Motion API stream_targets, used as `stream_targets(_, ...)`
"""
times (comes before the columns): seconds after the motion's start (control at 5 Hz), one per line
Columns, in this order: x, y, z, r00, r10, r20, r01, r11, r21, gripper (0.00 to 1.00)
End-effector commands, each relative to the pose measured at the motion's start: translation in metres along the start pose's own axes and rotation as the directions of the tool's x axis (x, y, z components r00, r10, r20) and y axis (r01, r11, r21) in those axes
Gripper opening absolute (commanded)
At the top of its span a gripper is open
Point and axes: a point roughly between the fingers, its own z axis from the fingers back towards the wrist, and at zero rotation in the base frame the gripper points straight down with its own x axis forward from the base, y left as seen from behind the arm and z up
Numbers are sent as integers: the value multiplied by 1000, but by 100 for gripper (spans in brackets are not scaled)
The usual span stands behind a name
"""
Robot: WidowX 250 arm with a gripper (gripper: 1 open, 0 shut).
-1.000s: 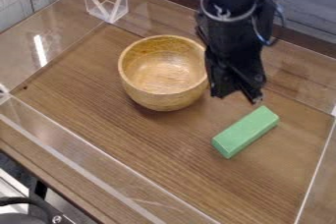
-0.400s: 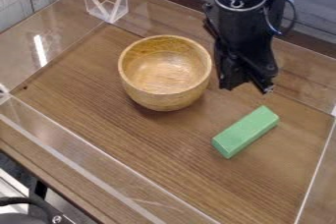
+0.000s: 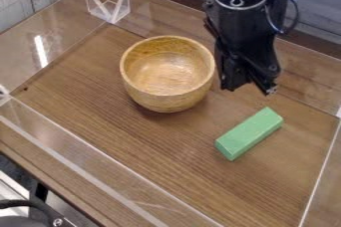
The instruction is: Put the green block in the brown bowl
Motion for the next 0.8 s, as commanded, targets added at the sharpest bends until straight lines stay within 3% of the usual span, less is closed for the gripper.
stream_targets(0.0,8,-2,19,999,1,42,-2,1000,11,0)
stream_targets(0.2,11,-3,27,999,9,43,-10,1000,12,0)
stream_targets(0.6,-3,-6,41,999,-14,46,14,1000,-7,0)
